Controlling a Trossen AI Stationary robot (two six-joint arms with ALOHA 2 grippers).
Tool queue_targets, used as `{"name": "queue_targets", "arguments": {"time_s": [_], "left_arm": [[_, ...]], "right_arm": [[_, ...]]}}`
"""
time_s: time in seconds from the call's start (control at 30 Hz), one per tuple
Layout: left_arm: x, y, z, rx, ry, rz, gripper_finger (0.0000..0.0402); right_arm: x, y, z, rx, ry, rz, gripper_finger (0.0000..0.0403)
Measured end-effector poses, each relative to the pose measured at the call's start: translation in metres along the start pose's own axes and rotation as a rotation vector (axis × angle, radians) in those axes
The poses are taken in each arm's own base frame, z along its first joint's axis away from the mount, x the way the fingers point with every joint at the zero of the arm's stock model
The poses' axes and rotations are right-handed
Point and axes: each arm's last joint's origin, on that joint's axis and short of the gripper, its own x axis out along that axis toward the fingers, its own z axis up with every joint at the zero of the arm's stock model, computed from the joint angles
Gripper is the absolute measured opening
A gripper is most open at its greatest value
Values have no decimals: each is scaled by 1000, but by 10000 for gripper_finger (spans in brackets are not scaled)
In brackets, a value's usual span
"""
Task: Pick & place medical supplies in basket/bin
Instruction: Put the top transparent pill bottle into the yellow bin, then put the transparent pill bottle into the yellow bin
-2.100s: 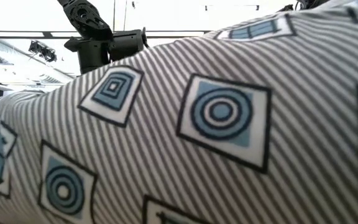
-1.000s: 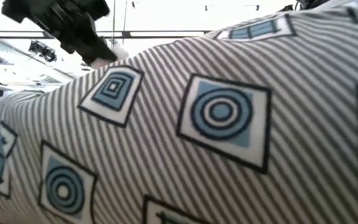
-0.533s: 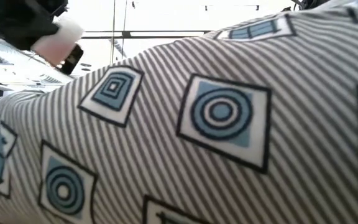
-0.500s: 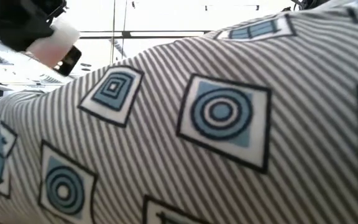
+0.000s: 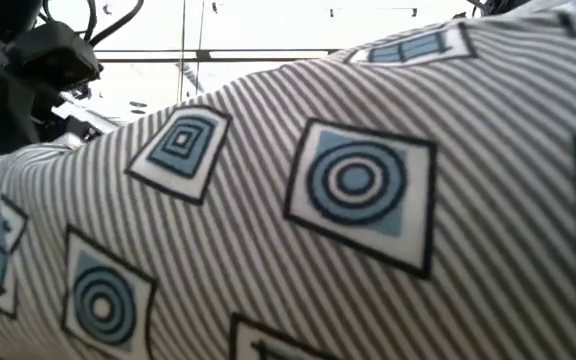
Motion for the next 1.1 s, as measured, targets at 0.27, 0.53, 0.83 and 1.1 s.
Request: {"name": "queue_targets", "arguments": {"time_s": [0.27, 0.53, 0.83, 1.1], "left_arm": [[6, 0, -5, 6, 61, -15, 129], [6, 0, -2, -28, 37, 17, 231], [3, 12, -15, -24, 108, 280, 224], [0, 25, -16, -42, 101, 480, 220]], "right_arm": [[0, 0, 0, 0, 2, -10, 176], [0, 0, 0, 0, 2, -10, 176], [0, 0, 0, 0, 2, -10, 176], [0, 0, 0, 0, 2, -10, 176]]}}
